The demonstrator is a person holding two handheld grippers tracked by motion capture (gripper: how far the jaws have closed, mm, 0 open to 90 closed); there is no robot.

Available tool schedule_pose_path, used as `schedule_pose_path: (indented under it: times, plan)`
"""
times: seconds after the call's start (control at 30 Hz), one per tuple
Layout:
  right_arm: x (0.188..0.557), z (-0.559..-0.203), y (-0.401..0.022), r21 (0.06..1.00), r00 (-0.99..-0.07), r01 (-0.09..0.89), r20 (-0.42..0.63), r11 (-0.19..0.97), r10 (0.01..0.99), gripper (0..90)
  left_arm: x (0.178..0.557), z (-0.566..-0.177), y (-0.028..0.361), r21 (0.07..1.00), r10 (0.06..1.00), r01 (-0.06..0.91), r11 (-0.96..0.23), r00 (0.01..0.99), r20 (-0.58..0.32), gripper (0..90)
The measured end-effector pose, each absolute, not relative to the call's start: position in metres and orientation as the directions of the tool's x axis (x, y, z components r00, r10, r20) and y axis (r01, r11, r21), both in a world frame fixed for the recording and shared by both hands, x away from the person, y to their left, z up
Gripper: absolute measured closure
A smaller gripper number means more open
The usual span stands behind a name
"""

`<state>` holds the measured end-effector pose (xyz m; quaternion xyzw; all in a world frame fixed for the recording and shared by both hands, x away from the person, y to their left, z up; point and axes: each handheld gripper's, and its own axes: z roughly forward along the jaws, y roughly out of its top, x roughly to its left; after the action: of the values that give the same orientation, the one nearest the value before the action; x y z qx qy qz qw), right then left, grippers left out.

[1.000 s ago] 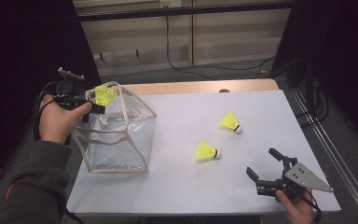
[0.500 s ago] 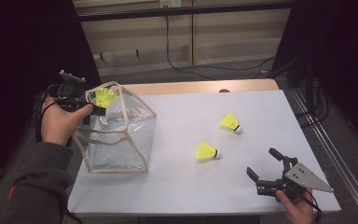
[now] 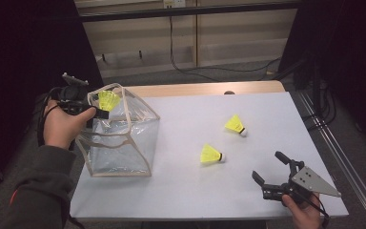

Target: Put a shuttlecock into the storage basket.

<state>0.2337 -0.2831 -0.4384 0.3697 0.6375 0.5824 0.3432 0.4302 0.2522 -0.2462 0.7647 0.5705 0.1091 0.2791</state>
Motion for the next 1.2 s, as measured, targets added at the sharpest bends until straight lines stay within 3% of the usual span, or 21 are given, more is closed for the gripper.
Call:
schedule_pose_path:
  times: [1.2]
  plan:
    - [0.2335, -0.4378, -0.2837, 0.997, -0.490, 0.069, -0.005, 0.044, 0.872, 0.9, 0.4315, -0.2542, 0.2504, 0.539, 0.933, 0.820, -0.190, 0.322, -0.159, 61.2]
